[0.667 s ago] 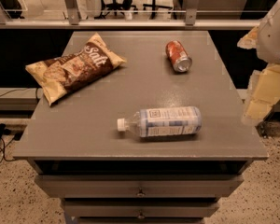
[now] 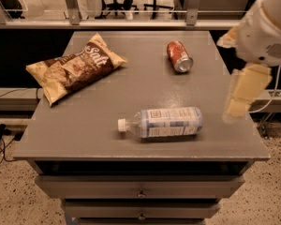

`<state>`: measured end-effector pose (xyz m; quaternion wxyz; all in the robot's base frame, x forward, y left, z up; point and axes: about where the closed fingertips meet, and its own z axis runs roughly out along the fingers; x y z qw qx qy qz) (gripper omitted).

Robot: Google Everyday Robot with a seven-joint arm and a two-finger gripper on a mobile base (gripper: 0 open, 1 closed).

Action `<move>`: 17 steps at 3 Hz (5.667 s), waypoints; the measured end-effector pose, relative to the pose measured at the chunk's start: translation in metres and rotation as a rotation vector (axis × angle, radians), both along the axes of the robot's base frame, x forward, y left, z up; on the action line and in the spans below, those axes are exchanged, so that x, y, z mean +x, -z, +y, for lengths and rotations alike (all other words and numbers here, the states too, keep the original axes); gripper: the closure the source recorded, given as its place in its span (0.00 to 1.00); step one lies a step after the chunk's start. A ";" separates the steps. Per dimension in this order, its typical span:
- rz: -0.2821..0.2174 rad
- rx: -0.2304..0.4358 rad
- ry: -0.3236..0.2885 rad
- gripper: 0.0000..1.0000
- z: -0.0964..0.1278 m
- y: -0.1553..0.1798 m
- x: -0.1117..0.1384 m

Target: Move brown chip bag near blue plastic bottle

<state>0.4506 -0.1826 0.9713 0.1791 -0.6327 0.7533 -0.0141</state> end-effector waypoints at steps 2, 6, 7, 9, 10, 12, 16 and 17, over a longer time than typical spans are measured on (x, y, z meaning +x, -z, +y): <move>-0.110 0.167 -0.237 0.00 0.138 0.006 0.061; -0.131 0.438 -0.155 0.00 0.208 0.009 0.173; -0.048 0.550 -0.122 0.00 0.260 0.024 0.215; 0.034 0.636 0.064 0.00 0.296 0.062 0.247; 0.069 0.661 0.162 0.00 0.305 0.088 0.260; 0.020 0.685 0.260 0.39 0.296 0.094 0.279; -0.045 0.672 0.524 1.00 0.223 0.066 0.201; -0.026 0.655 0.572 1.00 0.208 0.067 0.164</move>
Offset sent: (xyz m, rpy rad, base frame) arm 0.1041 0.2108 -0.0037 0.2837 -0.1656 0.3066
